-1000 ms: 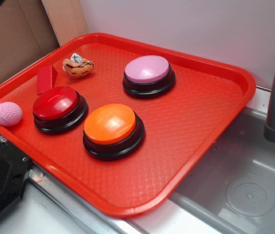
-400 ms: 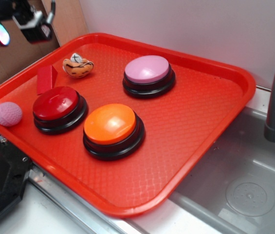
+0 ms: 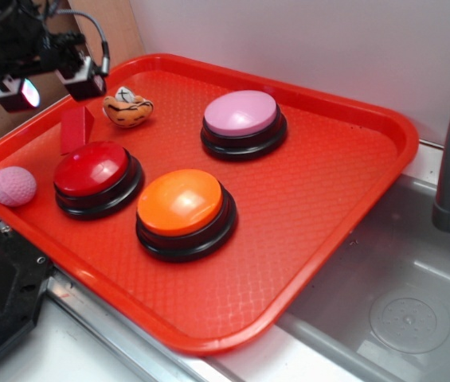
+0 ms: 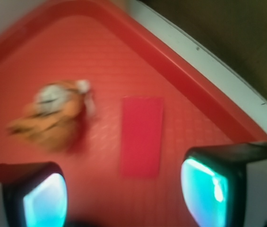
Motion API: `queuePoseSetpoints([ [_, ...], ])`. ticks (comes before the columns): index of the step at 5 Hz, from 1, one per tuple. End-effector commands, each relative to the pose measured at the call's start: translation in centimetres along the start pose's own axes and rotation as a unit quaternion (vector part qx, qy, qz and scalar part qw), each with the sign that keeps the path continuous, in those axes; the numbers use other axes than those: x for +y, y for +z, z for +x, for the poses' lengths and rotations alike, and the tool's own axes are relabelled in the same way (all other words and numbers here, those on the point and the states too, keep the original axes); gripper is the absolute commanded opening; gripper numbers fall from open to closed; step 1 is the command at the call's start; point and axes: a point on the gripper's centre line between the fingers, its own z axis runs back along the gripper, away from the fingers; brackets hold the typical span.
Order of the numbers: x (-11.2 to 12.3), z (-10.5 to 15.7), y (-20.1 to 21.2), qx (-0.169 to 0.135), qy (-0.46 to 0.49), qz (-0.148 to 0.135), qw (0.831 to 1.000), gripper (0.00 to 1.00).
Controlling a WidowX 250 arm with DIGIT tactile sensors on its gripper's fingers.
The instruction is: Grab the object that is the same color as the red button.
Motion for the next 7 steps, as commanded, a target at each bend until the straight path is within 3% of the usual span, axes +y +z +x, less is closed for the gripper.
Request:
queuePoseSetpoints([
  [1, 0.8, 1.4, -3.5, -0.013, 0.016, 0.008, 1.0, 1.0],
  [3, 0.8, 2.1, -5.0, -0.021, 0.021, -0.006, 1.0, 1.0],
  [4, 0.8, 2.3, -5.0, -0.021, 0.022, -0.012, 0.999, 0.26],
  [5, 0.6, 2.1, -4.8, -0.018, 0.015, -0.01, 1.0, 0.0],
  [6, 0.2, 2.1, -3.6, -0.003, -0.008, -0.005, 1.0, 0.0],
  [7, -1.1, 2.5, 0.7, 0.005, -0.047, -0.015, 0.999, 0.0],
])
